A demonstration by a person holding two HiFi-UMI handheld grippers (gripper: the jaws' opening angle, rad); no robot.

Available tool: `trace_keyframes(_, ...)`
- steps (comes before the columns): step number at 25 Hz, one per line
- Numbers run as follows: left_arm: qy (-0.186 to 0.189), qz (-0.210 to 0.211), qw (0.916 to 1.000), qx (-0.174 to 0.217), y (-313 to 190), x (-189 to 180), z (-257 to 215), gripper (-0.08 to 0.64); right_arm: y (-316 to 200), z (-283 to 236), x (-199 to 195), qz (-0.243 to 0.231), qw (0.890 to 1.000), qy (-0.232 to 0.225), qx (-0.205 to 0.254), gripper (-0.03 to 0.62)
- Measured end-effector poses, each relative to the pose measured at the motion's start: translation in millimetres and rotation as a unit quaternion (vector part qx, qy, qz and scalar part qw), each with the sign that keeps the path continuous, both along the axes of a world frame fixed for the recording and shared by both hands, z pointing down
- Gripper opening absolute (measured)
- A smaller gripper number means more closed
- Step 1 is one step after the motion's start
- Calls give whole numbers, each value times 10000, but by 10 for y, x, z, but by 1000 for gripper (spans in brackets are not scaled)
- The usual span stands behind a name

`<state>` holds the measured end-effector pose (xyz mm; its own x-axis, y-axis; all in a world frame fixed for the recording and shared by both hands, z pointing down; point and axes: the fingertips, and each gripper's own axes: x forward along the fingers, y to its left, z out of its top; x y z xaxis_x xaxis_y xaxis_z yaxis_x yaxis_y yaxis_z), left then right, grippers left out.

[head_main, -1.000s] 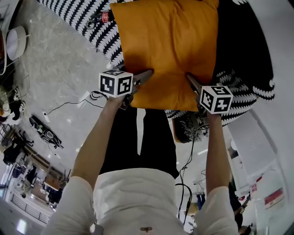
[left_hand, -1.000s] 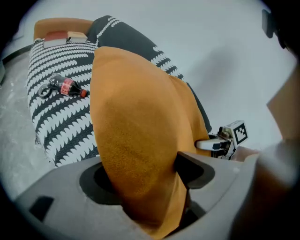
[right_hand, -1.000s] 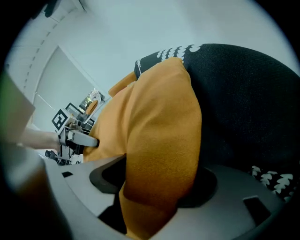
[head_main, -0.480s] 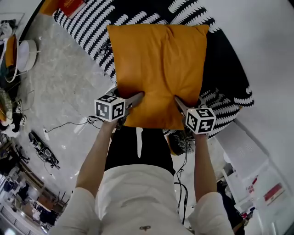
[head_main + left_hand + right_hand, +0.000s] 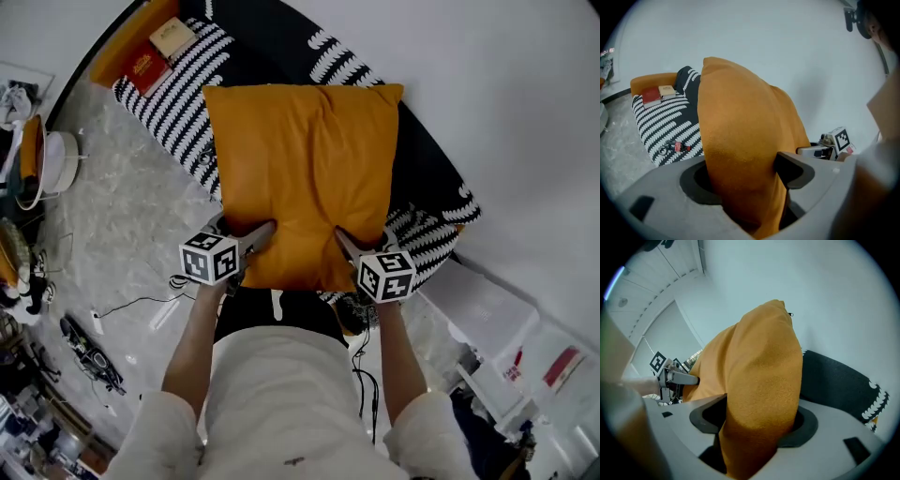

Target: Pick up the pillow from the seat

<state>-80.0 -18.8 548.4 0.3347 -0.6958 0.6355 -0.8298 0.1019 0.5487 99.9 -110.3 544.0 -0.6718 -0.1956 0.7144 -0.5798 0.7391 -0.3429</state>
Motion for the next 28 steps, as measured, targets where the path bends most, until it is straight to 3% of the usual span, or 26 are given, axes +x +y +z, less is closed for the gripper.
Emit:
trace_keyframes(7,-206,121,9992,308,-35,-14,-452,365,57,-392,50,270,9989,-209,332,310)
trace_keyframes(18,-446,208,9916,1198,-346,-74,-1290,365,-139,-1160,50,599,9905,-573,1096,307)
trace_keyframes(28,-509,199,9862,1560,-544,20,-1632,365,-279,-1446,137,742,9836,-525,1557,270)
